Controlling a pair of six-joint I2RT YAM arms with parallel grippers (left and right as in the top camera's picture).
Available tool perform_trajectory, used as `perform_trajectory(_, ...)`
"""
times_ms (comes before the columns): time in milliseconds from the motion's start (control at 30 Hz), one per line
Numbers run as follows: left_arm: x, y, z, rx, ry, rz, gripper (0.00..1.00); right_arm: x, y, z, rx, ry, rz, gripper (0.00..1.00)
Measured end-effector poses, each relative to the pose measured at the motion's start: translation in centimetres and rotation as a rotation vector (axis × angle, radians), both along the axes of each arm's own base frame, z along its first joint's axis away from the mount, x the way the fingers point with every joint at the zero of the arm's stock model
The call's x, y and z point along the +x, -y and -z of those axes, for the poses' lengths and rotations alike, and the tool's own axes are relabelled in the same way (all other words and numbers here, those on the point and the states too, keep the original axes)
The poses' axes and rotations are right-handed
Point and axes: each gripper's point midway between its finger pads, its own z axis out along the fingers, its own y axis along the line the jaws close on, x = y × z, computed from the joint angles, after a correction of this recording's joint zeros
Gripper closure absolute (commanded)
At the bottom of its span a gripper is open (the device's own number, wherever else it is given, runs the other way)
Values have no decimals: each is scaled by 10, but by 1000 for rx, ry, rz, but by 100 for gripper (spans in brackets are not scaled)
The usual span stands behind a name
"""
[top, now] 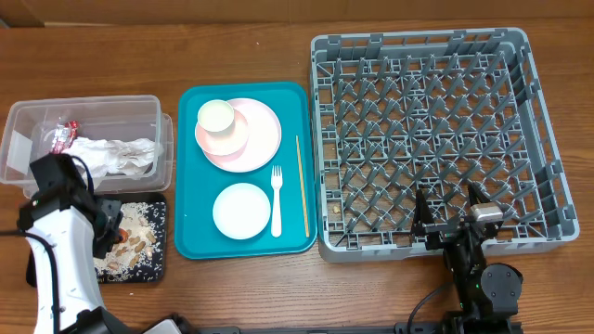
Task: Sort waste into correct bins and load items into the dishwasher
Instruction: 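Open the left gripper to drop the carrot onto the black tray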
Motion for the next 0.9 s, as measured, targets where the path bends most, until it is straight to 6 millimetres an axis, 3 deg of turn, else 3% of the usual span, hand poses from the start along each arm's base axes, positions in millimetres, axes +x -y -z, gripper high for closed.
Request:
perform_trajectory(167, 3, -3, 19, -29, 74, -74, 80, 0, 0, 0, 0, 0, 0, 0)
perform_trajectory(300, 19, -7, 16, -20, 149, -79, 80, 0, 0, 0, 0, 0, 0, 0)
perform_trajectory(400, 21, -9, 15, -17, 164, -89, 64, 0, 0, 0, 0, 0, 0, 0)
perform_trajectory(500, 22, -8, 15, -26, 173, -111, 62, 0, 0, 0, 0, 0, 0, 0)
perform_trajectory(633, 24, -9, 14, -25, 184, -113, 44, 0, 0, 0, 0, 0, 0, 0)
perform_trajectory(700, 25, -8, 14, -29, 186, -110, 41, 0, 0, 0, 0, 0, 0, 0)
perform_trajectory(767, 27, -5, 11, -46, 193, -90, 39, 0, 0, 0, 0, 0, 0, 0)
perform_trajectory(900, 53, 17, -23, -143, 327, 77, 33, 0, 0, 0, 0, 0, 0, 0)
